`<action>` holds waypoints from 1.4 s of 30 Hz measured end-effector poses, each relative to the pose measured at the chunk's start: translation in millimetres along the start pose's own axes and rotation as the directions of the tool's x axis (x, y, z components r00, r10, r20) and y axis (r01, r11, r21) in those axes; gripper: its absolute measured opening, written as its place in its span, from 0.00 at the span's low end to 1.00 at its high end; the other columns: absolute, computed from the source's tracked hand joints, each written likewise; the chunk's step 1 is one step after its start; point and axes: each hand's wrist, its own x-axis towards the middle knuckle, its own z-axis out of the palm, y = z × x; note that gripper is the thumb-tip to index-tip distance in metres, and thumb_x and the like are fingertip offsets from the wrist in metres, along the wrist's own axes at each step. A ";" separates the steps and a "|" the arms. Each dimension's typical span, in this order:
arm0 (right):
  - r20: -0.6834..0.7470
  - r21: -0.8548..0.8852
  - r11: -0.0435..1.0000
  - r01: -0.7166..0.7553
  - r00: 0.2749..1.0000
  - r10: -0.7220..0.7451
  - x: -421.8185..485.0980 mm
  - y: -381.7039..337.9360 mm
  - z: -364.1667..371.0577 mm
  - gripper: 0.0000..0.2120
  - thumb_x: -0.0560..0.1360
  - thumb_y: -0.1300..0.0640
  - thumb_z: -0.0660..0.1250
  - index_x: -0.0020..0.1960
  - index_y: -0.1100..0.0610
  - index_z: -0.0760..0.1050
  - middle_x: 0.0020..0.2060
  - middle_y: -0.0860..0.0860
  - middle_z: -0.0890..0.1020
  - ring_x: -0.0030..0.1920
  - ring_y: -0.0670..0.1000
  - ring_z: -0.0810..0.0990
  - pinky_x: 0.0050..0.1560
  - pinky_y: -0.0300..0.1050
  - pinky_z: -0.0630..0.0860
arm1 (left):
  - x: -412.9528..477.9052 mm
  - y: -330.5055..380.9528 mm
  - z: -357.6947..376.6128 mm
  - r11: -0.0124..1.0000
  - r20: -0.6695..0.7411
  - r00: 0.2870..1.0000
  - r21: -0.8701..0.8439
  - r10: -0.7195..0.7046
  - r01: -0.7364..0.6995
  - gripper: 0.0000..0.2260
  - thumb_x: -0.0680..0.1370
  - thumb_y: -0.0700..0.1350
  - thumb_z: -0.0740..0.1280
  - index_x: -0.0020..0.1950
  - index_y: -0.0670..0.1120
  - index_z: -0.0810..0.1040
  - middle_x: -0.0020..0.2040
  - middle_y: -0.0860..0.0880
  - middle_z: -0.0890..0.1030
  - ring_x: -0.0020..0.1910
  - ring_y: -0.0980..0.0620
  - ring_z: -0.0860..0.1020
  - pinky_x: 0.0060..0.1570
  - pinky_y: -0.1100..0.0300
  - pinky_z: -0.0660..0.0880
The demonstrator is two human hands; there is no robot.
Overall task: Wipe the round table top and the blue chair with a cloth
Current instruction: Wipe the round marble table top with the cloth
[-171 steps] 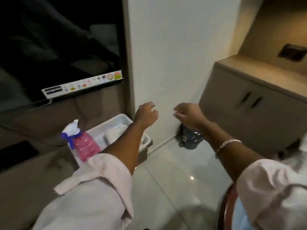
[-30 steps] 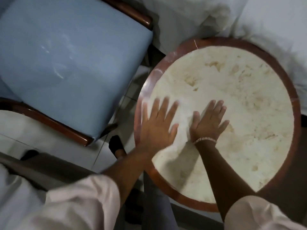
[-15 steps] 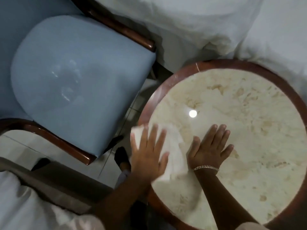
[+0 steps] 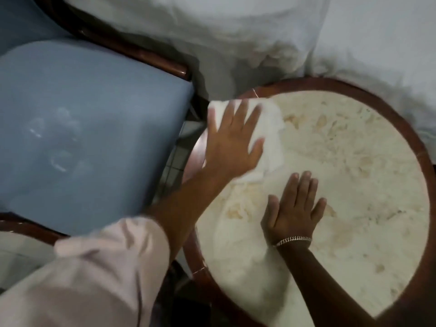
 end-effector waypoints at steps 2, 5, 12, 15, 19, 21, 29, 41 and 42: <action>0.064 0.002 1.000 -0.011 0.998 0.011 1.9 -5.5 -8.6 0.35 0.79 0.42 0.46 0.82 0.57 0.48 0.82 0.57 0.51 0.82 0.57 0.47 0.78 0.67 0.48 | -76.0 -0.6 -9.4 1.000 0.076 0.997 -0.006 0.028 -0.028 0.32 0.81 0.60 0.53 0.83 0.50 0.57 0.83 0.44 0.63 0.82 0.41 0.61 0.78 0.30 0.54; 0.126 0.120 0.990 -0.080 0.990 0.065 6.7 -9.0 -17.8 0.35 0.79 0.45 0.48 0.82 0.58 0.48 0.82 0.58 0.49 0.82 0.58 0.45 0.78 0.69 0.47 | -153.6 10.2 -33.4 0.999 0.254 0.967 -0.052 0.026 -0.013 0.31 0.81 0.60 0.54 0.83 0.53 0.57 0.84 0.46 0.62 0.83 0.43 0.60 0.80 0.34 0.52; -0.068 0.202 0.974 0.102 0.994 -0.090 -90.1 -130.3 6.0 0.33 0.78 0.40 0.58 0.80 0.49 0.56 0.81 0.55 0.58 0.81 0.63 0.54 0.73 0.74 0.58 | -75.9 -21.4 -64.4 0.598 0.297 0.892 -0.664 -0.341 0.449 0.19 0.82 0.45 0.58 0.70 0.48 0.79 0.58 0.44 0.87 0.55 0.48 0.84 0.49 0.71 0.75; -0.068 0.107 0.994 0.015 0.998 -0.007 -128.9 -148.9 33.4 0.32 0.80 0.40 0.54 0.81 0.44 0.51 0.82 0.50 0.53 0.82 0.60 0.50 0.73 0.72 0.53 | -58.1 -32.1 -56.2 0.680 0.249 0.967 -0.699 -0.060 0.222 0.18 0.83 0.45 0.60 0.72 0.48 0.78 0.74 0.46 0.77 0.74 0.51 0.73 0.69 0.76 0.64; -0.028 0.089 0.951 -0.297 0.953 0.301 -181.1 -60.4 29.6 0.31 0.79 0.39 0.53 0.81 0.44 0.54 0.82 0.50 0.56 0.82 0.59 0.53 0.74 0.68 0.59 | -62.9 -29.8 -10.2 0.882 0.330 0.818 -0.163 0.471 -0.442 0.28 0.85 0.54 0.53 0.83 0.44 0.58 0.84 0.40 0.55 0.84 0.38 0.51 0.82 0.42 0.48; -0.034 0.061 0.874 -0.482 0.874 0.484 -182.3 8.3 15.7 0.31 0.79 0.40 0.53 0.80 0.47 0.57 0.81 0.52 0.58 0.81 0.60 0.55 0.72 0.68 0.64 | -63.0 -32.2 1.4 0.838 0.282 0.807 0.017 0.519 -0.545 0.33 0.84 0.59 0.50 0.84 0.42 0.50 0.85 0.38 0.52 0.84 0.39 0.49 0.82 0.41 0.45; -0.026 0.238 0.508 -0.828 0.517 0.856 43.3 160.0 -43.6 0.32 0.81 0.41 0.51 0.82 0.44 0.45 0.83 0.50 0.47 0.82 0.61 0.44 0.76 0.72 0.48 | -62.3 -40.7 30.3 0.809 0.059 0.812 0.064 0.581 -0.584 0.38 0.80 0.59 0.55 0.83 0.38 0.52 0.84 0.37 0.54 0.84 0.39 0.53 0.81 0.39 0.50; -0.097 -0.009 0.995 0.096 0.991 -0.096 52.0 -58.9 -13.2 0.35 0.75 0.36 0.57 0.80 0.39 0.52 0.82 0.46 0.56 0.81 0.57 0.55 0.69 0.67 0.61 | -67.9 -66.7 -26.1 0.873 0.256 0.838 -0.054 0.482 -0.486 0.38 0.82 0.62 0.48 0.79 0.34 0.61 0.81 0.35 0.61 0.80 0.35 0.61 0.79 0.44 0.51; -0.080 0.007 1.000 -0.006 0.997 0.006 51.4 -43.2 -17.3 0.35 0.76 0.35 0.57 0.80 0.38 0.51 0.82 0.45 0.54 0.81 0.56 0.53 0.70 0.68 0.60 | -68.9 -85.0 -37.6 0.878 0.268 0.840 -0.055 0.471 -0.475 0.38 0.82 0.64 0.44 0.80 0.35 0.60 0.82 0.36 0.59 0.81 0.36 0.59 0.79 0.46 0.48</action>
